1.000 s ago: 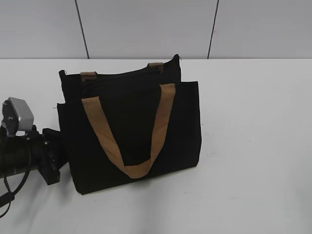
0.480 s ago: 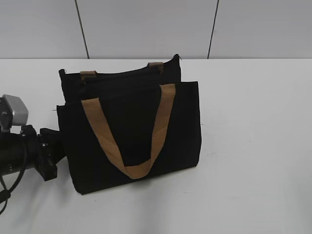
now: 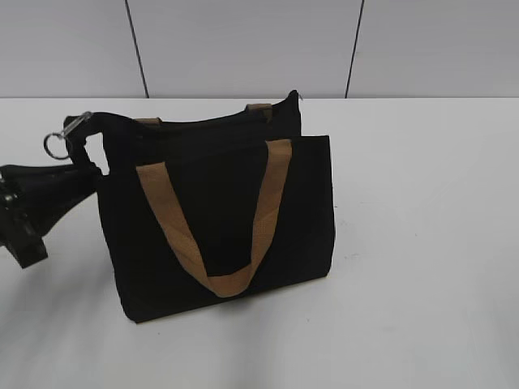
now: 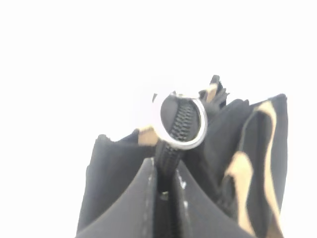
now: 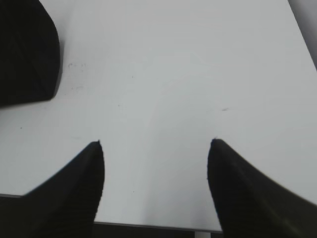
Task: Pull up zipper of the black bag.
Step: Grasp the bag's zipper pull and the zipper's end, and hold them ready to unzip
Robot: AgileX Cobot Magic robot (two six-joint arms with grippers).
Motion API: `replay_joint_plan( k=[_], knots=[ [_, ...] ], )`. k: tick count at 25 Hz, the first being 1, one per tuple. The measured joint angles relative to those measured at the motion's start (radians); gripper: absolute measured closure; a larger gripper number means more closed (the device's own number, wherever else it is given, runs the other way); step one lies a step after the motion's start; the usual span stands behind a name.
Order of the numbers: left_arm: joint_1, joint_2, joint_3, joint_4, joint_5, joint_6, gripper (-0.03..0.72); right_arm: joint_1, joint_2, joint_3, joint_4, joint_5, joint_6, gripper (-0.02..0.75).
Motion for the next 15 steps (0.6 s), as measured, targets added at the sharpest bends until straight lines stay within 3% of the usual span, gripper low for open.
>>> replay_joint_plan(
  k=[7,15],
  knots=[
    [0.0,-0.238,0.001,-0.039,0.115,-0.116,0.66,0.0,0.0,0.0,0.0,0.0,0.0,0.231],
    [0.0,-0.418,0.001,0.029,0.173,-0.188,0.66,0.0,0.0,0.0,0.0,0.0,0.0,0.231]
  ],
)
